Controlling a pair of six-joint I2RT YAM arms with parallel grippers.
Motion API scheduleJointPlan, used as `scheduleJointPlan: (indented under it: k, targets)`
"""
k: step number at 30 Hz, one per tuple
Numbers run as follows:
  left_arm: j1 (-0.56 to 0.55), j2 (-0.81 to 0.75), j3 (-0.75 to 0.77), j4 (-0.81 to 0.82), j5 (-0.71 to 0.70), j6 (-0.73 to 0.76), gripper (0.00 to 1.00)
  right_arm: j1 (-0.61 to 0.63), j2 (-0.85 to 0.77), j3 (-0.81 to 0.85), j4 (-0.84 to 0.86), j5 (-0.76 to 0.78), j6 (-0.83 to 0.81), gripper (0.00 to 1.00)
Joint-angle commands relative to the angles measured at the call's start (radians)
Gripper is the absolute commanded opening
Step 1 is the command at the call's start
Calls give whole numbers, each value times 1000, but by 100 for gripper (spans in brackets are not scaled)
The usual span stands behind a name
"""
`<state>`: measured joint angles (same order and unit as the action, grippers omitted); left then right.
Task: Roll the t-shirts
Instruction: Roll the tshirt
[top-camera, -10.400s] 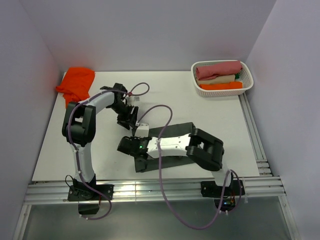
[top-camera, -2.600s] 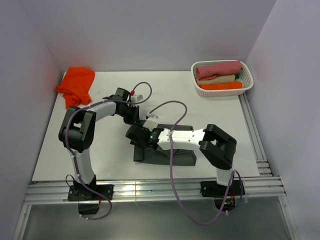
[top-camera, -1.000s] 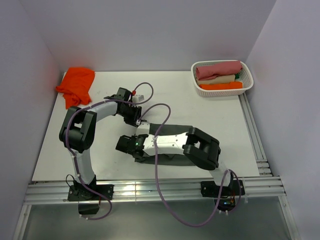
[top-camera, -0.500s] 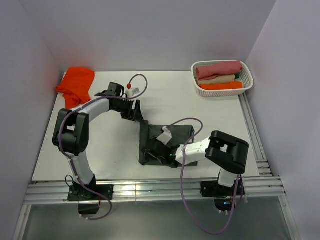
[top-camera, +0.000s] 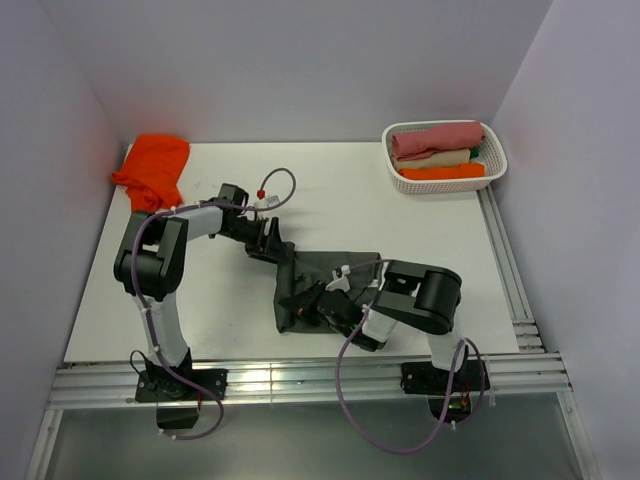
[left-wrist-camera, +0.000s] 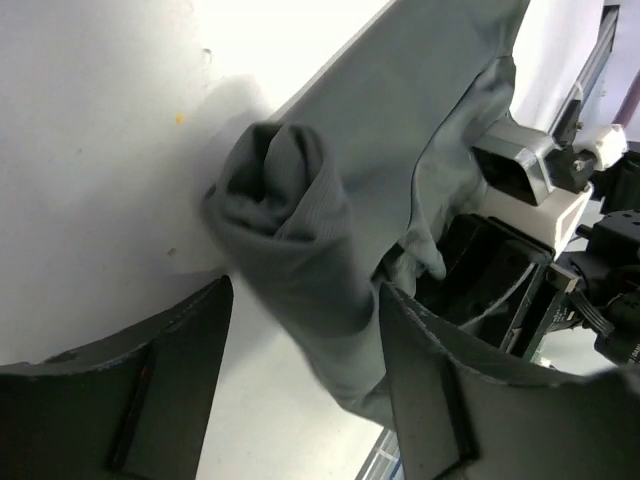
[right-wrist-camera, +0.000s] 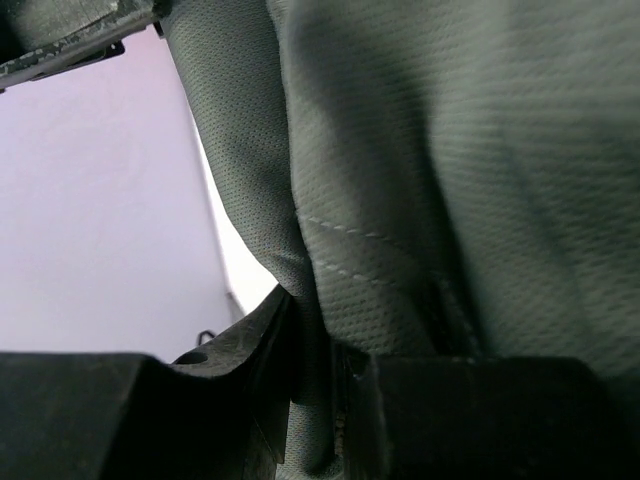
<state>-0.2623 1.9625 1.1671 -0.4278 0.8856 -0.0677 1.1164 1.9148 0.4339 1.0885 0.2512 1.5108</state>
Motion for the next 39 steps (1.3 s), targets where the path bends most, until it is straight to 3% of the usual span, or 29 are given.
scheduleJointPlan:
  k: [1,5,6,8,11,12,15,19,22,39]
  targets:
    - [-25,39,-7,50,-42,2,65,-4,73,-35,114,-38,26,20]
    - [-41,62,23,41,-95,-26,48,-7,108,-44,163,-50,34,20]
    - [-45,59,26,35,-117,-30,35,-7,112,-40,157,-53,29,20]
    - [-61,49,42,23,-190,-32,23,-9,102,-21,108,-56,9,24]
    - [-80,30,57,-6,-272,-38,4,-9,53,5,-30,-47,-20,36]
    - [-83,27,62,-12,-315,-38,0,-10,37,11,-70,-40,-27,45]
    - [-92,10,71,-31,-382,-34,0,-3,-72,31,-229,-1,-60,56]
    - [-106,-2,74,-37,-425,-37,0,28,-151,106,-520,36,-116,60]
    - [-118,-8,75,-35,-448,-38,0,63,-177,169,-628,59,-120,60]
    - [-140,-1,86,-40,-478,-27,0,186,-226,200,-723,19,-80,57]
